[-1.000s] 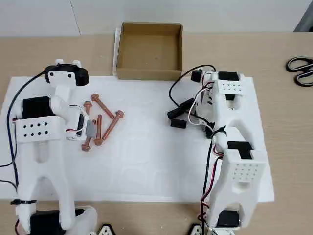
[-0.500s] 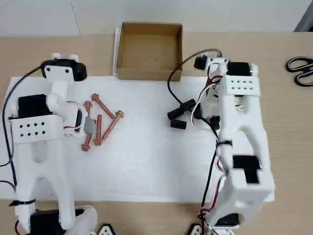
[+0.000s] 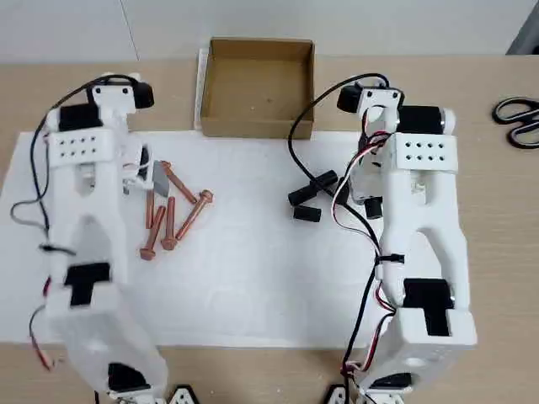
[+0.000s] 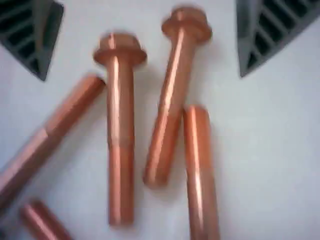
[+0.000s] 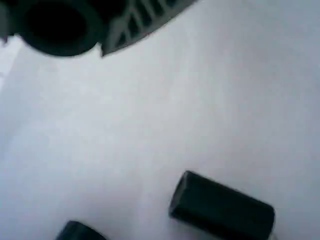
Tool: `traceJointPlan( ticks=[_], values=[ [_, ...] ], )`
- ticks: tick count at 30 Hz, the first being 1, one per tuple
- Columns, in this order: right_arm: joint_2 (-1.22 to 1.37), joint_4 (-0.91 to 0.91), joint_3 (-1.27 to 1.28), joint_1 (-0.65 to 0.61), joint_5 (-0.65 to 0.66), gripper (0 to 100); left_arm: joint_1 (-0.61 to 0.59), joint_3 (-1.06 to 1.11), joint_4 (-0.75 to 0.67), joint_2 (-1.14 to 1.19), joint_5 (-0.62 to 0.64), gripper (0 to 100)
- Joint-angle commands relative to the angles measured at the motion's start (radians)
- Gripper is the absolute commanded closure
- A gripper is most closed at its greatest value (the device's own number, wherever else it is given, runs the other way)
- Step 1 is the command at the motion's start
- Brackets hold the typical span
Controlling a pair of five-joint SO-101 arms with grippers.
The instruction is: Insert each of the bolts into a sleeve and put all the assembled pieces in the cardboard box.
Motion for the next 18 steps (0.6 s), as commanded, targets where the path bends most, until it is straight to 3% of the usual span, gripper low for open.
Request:
traceJointPlan(
  ticks=[1, 8, 18],
  values=[
    [-0.068, 0.022, -0.003, 0.002, 0.000, 99.1, -0.002, -0.185, 0.000, 0.143, 0.009, 77],
    [-0.068, 0.024, -0.003, 0.007, 0.000, 99.1, -0.032, -0.412, 0.005, 0.402, 0.051, 81],
    [-0.068, 0.024, -0.003, 0.004, 0.000, 99.1, -0.034, -0.496, -0.002, 0.525, 0.051, 85]
  ],
)
